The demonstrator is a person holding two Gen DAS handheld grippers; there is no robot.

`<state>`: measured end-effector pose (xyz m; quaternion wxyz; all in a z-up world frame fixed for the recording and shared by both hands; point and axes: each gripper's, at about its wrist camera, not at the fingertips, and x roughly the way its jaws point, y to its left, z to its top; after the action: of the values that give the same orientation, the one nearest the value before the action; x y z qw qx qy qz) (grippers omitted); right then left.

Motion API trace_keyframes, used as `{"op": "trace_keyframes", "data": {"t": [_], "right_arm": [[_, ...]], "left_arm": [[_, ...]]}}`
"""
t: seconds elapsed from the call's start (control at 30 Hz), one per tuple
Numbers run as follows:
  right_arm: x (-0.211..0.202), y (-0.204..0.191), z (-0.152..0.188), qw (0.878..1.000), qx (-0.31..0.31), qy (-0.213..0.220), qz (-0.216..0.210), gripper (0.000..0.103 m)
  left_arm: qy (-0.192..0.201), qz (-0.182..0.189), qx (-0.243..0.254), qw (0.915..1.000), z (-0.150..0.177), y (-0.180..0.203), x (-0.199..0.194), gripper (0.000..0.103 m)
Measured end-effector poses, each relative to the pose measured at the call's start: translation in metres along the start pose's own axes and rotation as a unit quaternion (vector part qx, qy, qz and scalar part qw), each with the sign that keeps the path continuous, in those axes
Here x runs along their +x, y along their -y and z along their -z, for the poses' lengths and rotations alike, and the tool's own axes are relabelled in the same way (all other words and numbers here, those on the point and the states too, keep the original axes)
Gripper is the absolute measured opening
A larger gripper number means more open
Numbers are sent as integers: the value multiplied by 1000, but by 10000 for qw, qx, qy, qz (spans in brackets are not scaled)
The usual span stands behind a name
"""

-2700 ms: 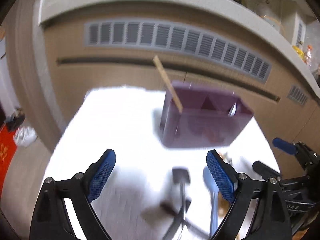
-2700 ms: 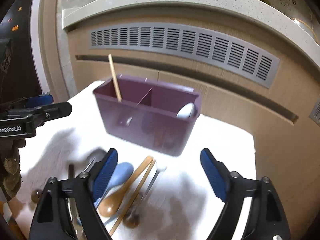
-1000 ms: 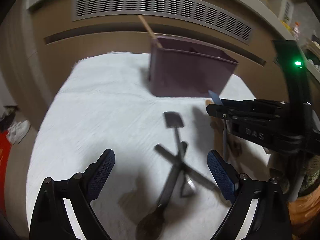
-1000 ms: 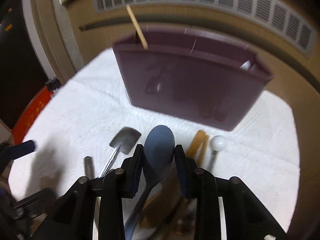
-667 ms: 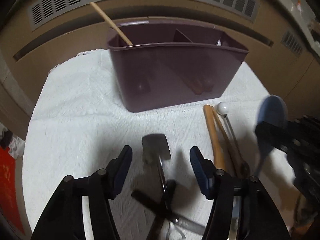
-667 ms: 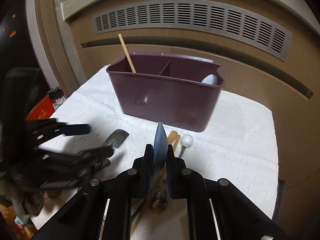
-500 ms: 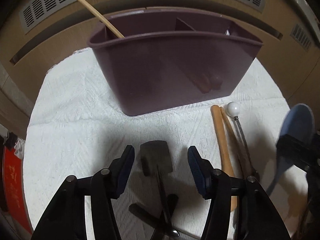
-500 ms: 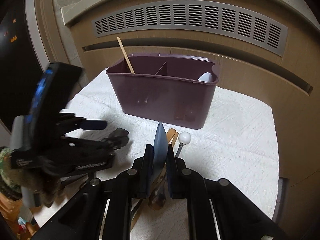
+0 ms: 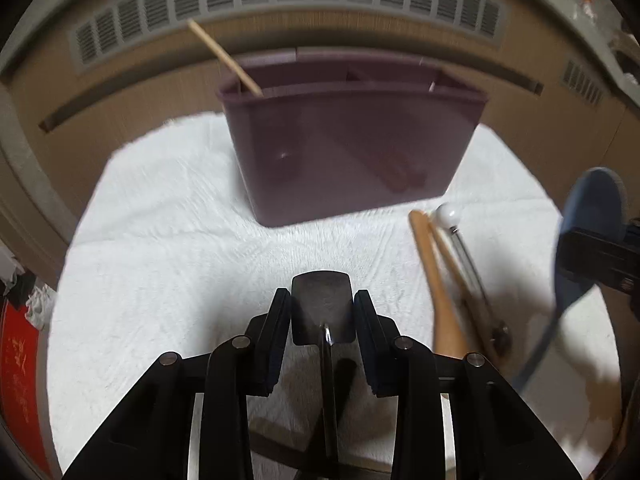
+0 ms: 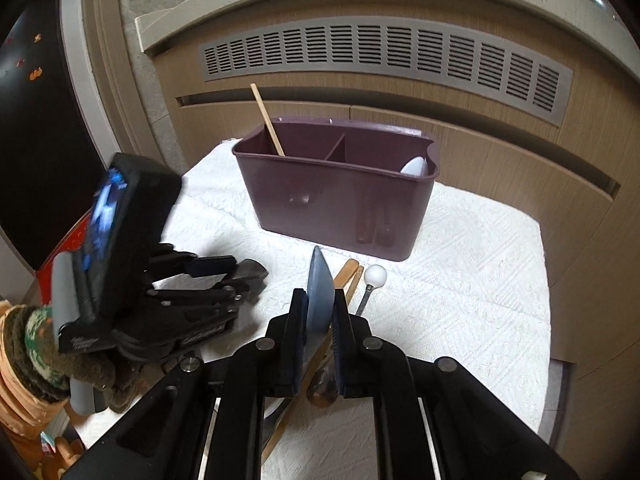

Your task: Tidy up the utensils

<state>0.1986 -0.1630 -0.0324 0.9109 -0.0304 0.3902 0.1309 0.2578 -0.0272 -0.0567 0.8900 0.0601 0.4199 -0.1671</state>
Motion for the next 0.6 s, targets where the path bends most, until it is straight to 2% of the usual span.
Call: {"op": "trace_keyframes", "data": {"t": [0.1,0.23,0.3,0.33,0.4,0.5,0.6], "right_arm": [[-9,-6,-2,9999,-116,75,68,9],[-33,-15,-12,9987,-253,395,178,9],[-51,-18,-23,9971,-314,644,256,9],[-59,-19,-28,9960,-343,757,313,9],[-81,-21,-43,9924,-443,1060,446,9],[-112,-25,-64,9852,-597,1466,659,9],[-137,-24,-77,9798,-619,1735,777,9]], "left_arm": [[522,-50,13,9986,-1,2,-38,33],[1257,-41,9,9921,-17,4,-93,32],[1629,-34,27,9866,-28,5,-121,6],[1796,-23,14,9837,-35,5,-135,4],[2102,72,27,9776,-49,5,-159,4],[2556,-91,71,9667,-66,4,-189,4],[2642,-182,-22,9643,-68,-2,-199,4]]}}
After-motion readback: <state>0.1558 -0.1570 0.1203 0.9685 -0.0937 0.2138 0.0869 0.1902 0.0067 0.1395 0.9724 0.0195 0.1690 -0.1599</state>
